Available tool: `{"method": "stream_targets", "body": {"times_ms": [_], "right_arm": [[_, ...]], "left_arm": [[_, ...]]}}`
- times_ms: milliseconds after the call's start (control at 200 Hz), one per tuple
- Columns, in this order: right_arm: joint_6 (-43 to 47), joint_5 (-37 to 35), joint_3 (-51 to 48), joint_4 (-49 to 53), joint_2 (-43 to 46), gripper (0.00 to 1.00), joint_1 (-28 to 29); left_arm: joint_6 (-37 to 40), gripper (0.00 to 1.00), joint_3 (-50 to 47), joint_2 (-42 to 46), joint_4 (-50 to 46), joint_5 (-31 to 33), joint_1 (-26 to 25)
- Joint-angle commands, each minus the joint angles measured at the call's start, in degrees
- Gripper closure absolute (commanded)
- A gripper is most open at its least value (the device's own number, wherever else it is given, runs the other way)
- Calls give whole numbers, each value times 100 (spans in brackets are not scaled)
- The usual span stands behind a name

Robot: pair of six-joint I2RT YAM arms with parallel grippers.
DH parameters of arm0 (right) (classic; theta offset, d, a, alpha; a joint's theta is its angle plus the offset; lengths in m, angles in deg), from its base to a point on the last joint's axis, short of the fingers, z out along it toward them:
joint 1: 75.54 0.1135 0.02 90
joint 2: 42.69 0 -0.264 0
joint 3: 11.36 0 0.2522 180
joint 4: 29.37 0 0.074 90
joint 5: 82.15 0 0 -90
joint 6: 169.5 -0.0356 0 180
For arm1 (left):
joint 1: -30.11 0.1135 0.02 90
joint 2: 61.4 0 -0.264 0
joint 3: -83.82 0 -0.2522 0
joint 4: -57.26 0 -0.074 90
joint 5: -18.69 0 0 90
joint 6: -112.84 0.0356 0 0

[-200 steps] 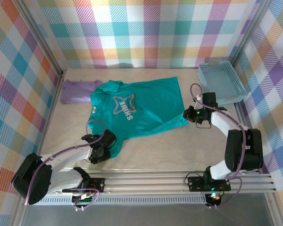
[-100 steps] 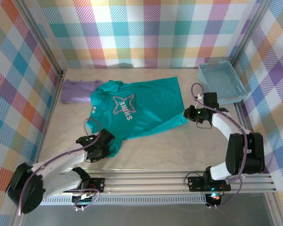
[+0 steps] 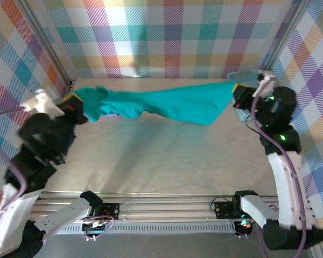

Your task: Fold the inside-out t-shirt

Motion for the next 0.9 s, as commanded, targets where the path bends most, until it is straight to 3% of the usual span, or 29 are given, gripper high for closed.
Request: {"method": "stream_targets", "body": {"times_ms": [0,190,375,545,715,895], "right_arm": [[321,-383,782,635,314,100,-32],[466,-302,1728,1099,18,100,-33],[490,-61,1710,722,-749,100,-30],[758,-155,2011,528,-1535,100,-30],[929,-63,2266,567,-1759,100,-39],[954,67,2241,711,-1346,100,-36]], "left_arm": [[1088,100,1166,-319,-449,400,47],[1310,100,2849,-1887,-1396,131,179],[968,100,3071,-2836,-1273,-1124,1466],[987,100,3493,-3591,-1103,-1628,2027],[1096,100,3676,-3629,-975,-1865,2044],[1024,100,3203,-2787,-816,-2165,2042]]}}
